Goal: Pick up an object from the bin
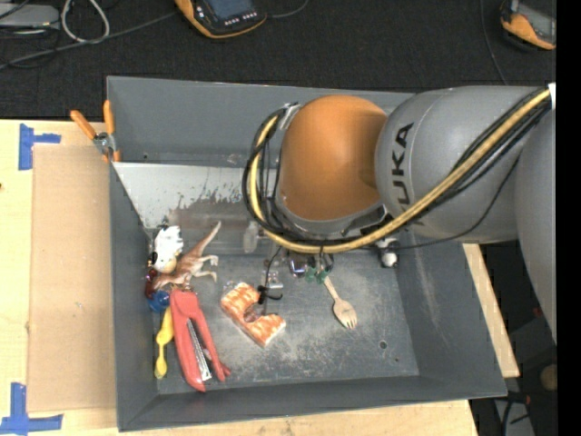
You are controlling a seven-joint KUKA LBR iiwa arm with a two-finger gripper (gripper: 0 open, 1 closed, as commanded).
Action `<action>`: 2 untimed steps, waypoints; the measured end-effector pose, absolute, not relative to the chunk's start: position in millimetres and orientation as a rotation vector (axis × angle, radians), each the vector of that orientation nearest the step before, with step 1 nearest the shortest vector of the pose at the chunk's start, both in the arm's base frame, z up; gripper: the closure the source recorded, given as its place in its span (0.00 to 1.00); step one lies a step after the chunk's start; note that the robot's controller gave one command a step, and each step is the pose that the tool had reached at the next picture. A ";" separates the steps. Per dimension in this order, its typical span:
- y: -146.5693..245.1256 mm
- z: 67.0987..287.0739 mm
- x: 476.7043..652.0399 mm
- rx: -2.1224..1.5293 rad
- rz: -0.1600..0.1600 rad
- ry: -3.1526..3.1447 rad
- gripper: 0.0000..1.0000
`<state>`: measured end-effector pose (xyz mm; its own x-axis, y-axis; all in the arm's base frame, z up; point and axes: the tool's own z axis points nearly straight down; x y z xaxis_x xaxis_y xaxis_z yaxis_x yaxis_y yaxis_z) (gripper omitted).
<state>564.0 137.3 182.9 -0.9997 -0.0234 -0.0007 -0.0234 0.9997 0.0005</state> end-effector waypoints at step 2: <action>47.4 88.3 559.8 -0.193 0.005 3.125 0.00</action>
Offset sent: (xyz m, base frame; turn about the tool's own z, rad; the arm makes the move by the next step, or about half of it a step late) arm -0.0072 -0.0933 -0.0992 -0.1020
